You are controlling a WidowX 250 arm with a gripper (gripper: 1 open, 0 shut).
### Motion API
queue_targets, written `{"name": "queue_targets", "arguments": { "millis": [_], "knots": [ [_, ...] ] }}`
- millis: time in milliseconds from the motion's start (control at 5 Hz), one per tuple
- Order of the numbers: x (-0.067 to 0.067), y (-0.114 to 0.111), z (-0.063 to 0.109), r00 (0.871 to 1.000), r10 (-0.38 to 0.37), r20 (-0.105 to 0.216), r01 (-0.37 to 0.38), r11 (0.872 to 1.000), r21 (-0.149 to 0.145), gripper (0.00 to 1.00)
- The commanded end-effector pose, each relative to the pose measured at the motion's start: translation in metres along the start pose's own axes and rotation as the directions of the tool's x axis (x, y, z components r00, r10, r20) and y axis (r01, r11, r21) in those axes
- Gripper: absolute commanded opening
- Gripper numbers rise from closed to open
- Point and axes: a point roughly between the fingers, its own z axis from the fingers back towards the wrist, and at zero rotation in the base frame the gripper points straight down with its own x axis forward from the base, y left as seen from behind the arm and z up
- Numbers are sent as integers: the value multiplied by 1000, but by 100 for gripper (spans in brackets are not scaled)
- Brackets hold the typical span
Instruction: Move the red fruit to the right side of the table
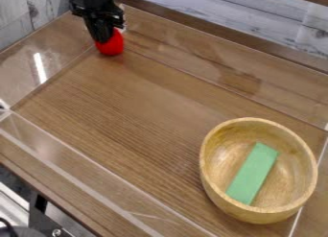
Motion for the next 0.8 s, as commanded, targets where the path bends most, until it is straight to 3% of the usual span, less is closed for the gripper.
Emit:
{"name": "queue_targets", "arguments": {
  "millis": [0,200,600],
  "knots": [
    [18,-9,45,994,-17,112,15,1000,16,0],
    [16,-22,59,990,-37,138,39,999,-11,0],
    [12,-79,66,983,-110,149,122,990,-71,0]
  ]
}}
